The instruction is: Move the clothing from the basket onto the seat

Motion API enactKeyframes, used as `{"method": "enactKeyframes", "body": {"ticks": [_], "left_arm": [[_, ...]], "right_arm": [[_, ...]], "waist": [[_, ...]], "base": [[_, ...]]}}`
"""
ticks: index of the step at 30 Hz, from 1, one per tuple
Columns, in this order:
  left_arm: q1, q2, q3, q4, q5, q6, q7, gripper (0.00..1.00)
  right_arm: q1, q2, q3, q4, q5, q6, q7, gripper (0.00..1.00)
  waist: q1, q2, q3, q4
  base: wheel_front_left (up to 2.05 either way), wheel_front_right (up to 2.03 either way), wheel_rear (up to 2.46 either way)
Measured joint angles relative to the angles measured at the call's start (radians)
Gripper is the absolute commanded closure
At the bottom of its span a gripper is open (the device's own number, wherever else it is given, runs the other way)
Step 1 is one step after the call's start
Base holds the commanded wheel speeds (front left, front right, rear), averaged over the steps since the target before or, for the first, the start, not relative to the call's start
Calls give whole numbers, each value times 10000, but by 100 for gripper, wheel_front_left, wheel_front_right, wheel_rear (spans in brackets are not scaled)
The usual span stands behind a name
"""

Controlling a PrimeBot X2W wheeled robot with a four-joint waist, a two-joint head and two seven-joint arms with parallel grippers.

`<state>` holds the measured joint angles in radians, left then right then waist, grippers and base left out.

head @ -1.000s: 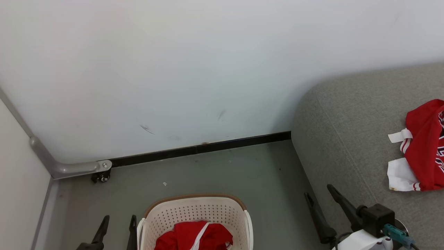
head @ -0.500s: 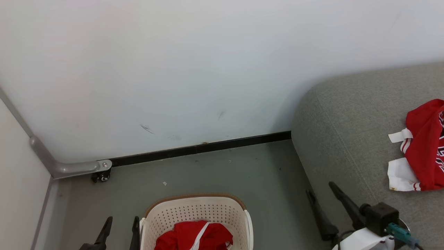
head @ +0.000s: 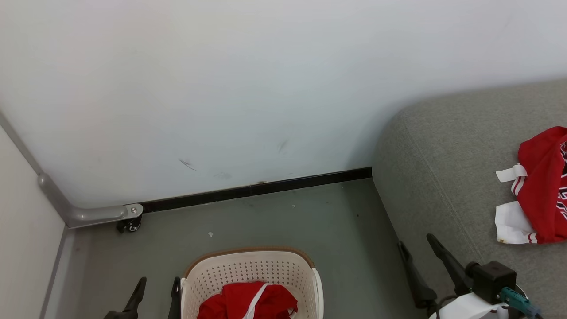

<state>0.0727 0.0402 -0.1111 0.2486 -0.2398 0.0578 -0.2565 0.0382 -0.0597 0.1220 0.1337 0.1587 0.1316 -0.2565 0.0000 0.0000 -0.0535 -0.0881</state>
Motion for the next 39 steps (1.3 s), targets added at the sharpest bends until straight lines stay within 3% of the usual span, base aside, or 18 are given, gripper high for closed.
{"method": "enactKeyframes", "body": {"ticks": [8,17,39], "left_arm": [[0,0,-71,-2,-69,0,0,0],[0,2,-280,134,-142,-6,0,0],[-10,10,-1241,1114,267,-619,0,0]], "right_arm": [[4,8,52,0,-58,0,0,0],[211,35,-755,313,-566,0,0,0],[1273,190,-631,353,-970,0,0,0]], "waist": [[0,0,31,-11],[1,0,132,-87],[0,0,1020,-354]], "base": [[0,0,0],[0,0,0],[0,0,0]]}}
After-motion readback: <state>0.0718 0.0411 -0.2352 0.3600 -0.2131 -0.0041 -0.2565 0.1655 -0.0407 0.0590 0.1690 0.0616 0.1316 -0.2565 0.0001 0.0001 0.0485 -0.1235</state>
